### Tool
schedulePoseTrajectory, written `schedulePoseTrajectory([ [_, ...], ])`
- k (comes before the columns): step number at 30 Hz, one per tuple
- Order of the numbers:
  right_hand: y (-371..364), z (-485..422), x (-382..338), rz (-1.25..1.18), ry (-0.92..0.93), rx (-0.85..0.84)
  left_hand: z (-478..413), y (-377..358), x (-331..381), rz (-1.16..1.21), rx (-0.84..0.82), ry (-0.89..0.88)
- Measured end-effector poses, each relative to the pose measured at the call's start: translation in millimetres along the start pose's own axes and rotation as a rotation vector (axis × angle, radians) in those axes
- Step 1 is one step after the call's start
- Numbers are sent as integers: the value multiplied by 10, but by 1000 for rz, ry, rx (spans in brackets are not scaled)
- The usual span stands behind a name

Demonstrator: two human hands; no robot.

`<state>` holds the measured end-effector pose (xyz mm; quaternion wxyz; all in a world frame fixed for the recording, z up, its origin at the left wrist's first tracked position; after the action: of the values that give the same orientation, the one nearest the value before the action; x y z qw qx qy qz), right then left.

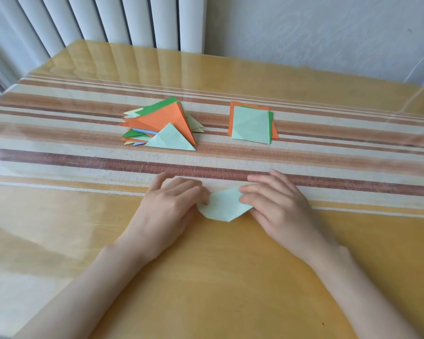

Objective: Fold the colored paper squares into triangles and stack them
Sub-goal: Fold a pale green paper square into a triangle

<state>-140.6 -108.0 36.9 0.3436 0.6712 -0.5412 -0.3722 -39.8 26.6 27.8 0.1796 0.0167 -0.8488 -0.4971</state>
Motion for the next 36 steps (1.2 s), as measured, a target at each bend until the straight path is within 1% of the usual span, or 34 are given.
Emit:
schedulePoseTrajectory([
  [3,4,5,-177,170,-3,1,8,-15,121,-109,-38,-64],
  [5,-31,4,-303,199,-21,-34,25,-10,241,-148,-19,-137],
  [7,-81,6,-357,159,-26,-85,46,0,267,-210,21,-171],
  [9,-85,26,-262,-19,-43,-102,63,-3,240,-247,21,-159],
  [12,-52,90,5,-473,-193,-130,138,-22,221,-202,-25,-117],
  [13,-65,114,57,-566,-240,-137,167,-25,214,-165,-44,-96],
  [15,-109,113,85,-627,-305,-123,203,-17,181,-93,-60,-51],
  [20,-207,-48,156,-511,-415,-25,179,4,140,-1,-13,8],
  [25,-324,-154,194,-318,-475,2,144,-4,104,16,-16,61],
  [29,-338,-157,121,-162,-424,60,152,-14,96,-6,-21,71],
  [33,-350,-154,94,-73,-390,57,161,-25,129,-78,-31,25],
  [35,-373,-162,90,-60,-401,37,158,-37,148,-103,-30,3],
  [36,-377,-171,109,-95,-422,22,156,-39,148,-107,-32,1],
])
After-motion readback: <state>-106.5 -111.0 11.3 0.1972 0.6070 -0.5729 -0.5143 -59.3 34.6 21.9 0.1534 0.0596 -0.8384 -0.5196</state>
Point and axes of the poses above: each hand's wrist, its own z-axis away from the middle knuckle, its own y-axis out of the back of the hand, x = y × z, the point moved 7 cm from there along -z, towards the middle knuckle, and after that the axes turned 3 degrees about -z, right-handed, at the moved point
